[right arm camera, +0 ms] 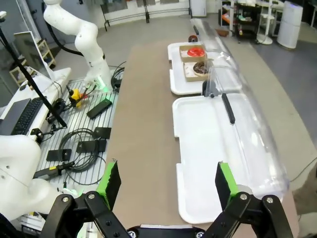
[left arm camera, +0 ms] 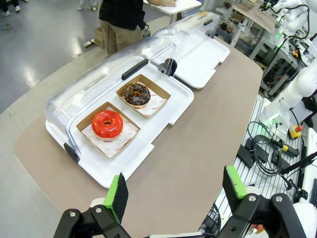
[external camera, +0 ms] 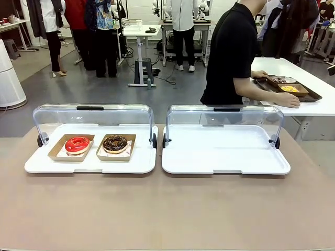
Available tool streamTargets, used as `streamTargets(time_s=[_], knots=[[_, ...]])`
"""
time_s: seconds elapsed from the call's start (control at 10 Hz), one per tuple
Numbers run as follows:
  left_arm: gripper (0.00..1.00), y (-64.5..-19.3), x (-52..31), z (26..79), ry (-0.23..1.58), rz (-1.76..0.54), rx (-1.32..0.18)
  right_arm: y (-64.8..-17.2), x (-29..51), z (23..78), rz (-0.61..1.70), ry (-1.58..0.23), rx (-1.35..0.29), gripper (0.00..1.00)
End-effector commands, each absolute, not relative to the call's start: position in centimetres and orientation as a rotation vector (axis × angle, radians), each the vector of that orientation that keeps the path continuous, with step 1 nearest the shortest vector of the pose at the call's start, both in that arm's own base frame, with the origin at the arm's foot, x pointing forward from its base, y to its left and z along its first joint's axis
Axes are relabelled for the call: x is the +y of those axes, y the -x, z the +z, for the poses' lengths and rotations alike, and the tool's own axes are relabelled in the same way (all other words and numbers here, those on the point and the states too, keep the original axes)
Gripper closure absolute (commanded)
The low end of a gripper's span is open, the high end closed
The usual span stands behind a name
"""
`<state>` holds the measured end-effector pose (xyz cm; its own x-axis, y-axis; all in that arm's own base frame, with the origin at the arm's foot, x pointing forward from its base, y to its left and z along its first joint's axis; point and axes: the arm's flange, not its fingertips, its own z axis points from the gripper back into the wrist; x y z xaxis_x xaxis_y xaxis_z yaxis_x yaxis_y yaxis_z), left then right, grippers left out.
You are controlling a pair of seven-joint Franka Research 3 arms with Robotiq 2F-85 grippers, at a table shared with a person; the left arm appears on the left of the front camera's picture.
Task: Provide the desired donut to the person.
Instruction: Place the picked Paper togo box onto the Handle tray extended by the person.
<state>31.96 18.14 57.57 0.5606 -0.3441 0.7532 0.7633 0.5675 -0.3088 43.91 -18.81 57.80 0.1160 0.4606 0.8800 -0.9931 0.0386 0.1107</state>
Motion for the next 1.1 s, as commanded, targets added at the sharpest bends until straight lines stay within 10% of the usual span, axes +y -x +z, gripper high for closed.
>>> streamTargets(time_s=[0.0,1.0], knots=[[0.0,-31.92,18.13,57.58,0.696,-0.73,-0.72,-43.71,-19.08,57.26,1.288,-0.908,-0.825,0.0],[0.0,-31.92,18.13,57.58,0.696,-0.73,-0.72,-43.61,-19.45,57.69,1.291,-0.893,-0.784,0.0]])
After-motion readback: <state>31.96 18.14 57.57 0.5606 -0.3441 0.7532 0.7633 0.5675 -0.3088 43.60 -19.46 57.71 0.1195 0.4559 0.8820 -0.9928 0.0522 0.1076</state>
